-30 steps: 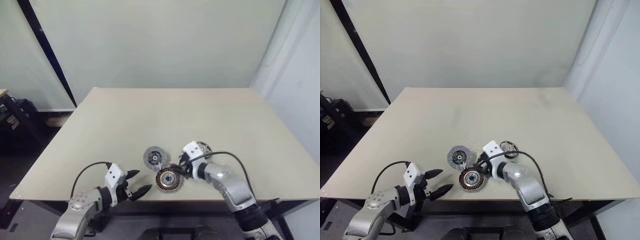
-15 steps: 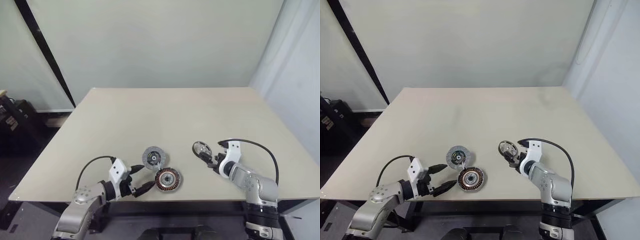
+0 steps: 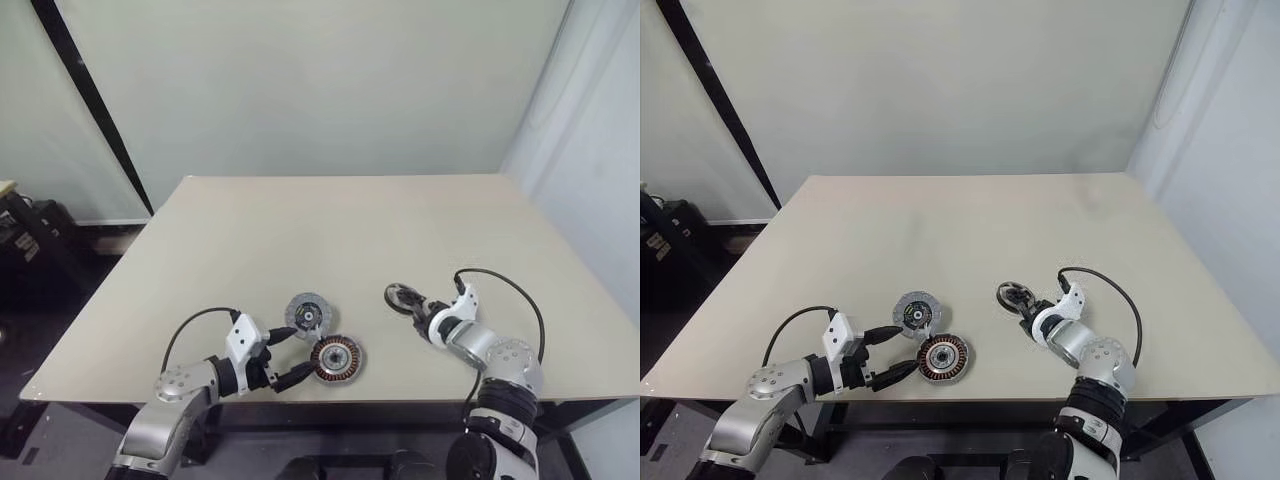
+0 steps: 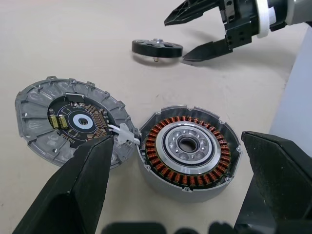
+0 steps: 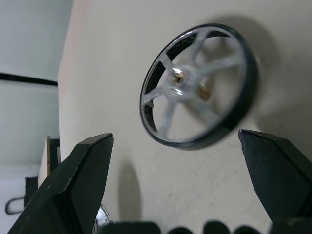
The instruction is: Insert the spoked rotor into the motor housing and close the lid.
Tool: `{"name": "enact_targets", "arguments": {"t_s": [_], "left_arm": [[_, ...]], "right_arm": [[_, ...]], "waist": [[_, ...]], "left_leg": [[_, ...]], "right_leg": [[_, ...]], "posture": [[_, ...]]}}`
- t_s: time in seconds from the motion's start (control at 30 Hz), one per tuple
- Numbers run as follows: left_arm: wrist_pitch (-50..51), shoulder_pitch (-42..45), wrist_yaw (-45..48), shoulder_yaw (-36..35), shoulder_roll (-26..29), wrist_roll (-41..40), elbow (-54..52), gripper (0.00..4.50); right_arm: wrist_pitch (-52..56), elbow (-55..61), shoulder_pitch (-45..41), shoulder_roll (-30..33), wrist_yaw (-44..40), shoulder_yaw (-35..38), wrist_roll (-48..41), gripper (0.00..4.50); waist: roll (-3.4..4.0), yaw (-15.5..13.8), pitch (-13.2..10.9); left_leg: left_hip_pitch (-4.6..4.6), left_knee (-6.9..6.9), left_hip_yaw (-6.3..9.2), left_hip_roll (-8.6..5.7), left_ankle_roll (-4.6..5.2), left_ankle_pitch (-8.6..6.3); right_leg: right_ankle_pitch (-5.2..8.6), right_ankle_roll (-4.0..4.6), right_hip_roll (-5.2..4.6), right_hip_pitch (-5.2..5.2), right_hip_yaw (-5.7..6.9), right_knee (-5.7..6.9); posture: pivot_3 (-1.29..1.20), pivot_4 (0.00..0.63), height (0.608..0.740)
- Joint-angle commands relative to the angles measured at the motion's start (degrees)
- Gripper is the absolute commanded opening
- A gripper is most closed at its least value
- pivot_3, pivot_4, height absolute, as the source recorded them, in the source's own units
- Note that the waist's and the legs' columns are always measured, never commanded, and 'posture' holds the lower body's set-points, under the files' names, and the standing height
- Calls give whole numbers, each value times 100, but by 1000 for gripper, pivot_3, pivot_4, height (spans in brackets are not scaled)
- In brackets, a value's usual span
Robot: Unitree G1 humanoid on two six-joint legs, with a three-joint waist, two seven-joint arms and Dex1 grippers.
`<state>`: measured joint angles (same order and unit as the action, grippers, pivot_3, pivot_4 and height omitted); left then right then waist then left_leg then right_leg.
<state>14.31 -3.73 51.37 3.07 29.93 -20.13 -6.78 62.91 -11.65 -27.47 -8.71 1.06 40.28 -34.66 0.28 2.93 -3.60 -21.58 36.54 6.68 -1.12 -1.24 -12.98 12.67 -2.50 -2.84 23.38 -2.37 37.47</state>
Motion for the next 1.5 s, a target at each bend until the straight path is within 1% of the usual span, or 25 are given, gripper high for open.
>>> {"name": "enact_targets", "arguments": {"t_s": [0.03,0.2,0.3,0.33,0.37,0.4,0.7,0.9,1.07,1.27,1.37,1.5], "left_arm": [[-33,-3,-15,-125,64,-50,-227,4500],[-31,-65,-50,-151,67,-57,-276,4500],[-22,-92,-73,-147,57,-58,-311,4500],[-19,-99,-83,-143,52,-58,-322,4500],[-16,-107,-93,-136,47,-57,-335,4500],[-12,-113,-103,-130,41,-56,-345,4500],[-35,-140,-130,-139,28,-69,-298,4500],[-55,-157,-132,-213,49,-86,-213,4500],[2,-204,-127,-437,120,-161,-105,4500],[32,-344,-32,-659,287,-215,-33,4500],[34,-361,-8,-689,292,-220,-14,4500],[102,-358,26,-692,282,-238,-51,4500]], "right_arm": [[-259,-181,-188,-36,101,-12,-279,4480],[-572,-445,-236,-24,154,-118,-362,4480],[-842,-595,-280,-46,229,-115,-429,4480],[-907,-635,-286,-49,256,-126,-454,4127],[-950,-664,-282,-44,275,-152,-489,3951],[-984,-685,-277,-39,286,-181,-514,3618],[-979,-653,-158,4,360,-351,-690,431],[-617,-323,-40,71,358,-435,-1009,386],[352,596,174,39,466,-536,-1724,386],[1590,1950,729,-338,1013,-762,-2739,386],[1972,2265,976,-441,1197,-917,-3081,386],[2332,2673,1468,-647,1354,-1418,-3334,386]], "waist": [[1,3,0],[2,43,0],[3,115,0],[4,132,0],[4,136,-1],[5,139,-1],[7,141,-1],[9,140,-2],[15,139,-6],[18,138,-6],[19,137,-7],[19,136,-6]], "left_leg": [[1,0,0,0,0,0],[1,3,0,1,4,2],[1,3,1,1,6,3],[2,4,2,1,6,4],[1,4,2,1,6,4],[1,4,1,1,6,4],[0,-12,3,1,7,4],[0,-12,3,1,7,4],[-4,-15,6,1,7,4],[-4,-28,7,3,7,4],[-6,-33,7,3,6,4],[-8,-43,9,9,6,4]], "right_leg": [[0,0,0,0,0,0],[0,0,0,-2,0,0],[0,0,0,-4,1,0],[0,0,-1,-5,1,0],[0,0,-1,-4,0,0],[0,0,-1,-4,0,0],[0,1,-1,4,0,-1],[1,1,-1,4,-1,-2],[1,1,-1,9,0,-3],[2,2,-2,13,1,-11],[2,2,-3,13,1,-21],[2,2,-2,8,7,-50]], "posture": [[0,0,740],[0,0,740],[0,0,740],[0,0,740],[0,0,740],[0,0,740],[0,0,740],[0,0,740],[0,0,740],[0,0,740],[0,0,740],[0,0,740]]}}
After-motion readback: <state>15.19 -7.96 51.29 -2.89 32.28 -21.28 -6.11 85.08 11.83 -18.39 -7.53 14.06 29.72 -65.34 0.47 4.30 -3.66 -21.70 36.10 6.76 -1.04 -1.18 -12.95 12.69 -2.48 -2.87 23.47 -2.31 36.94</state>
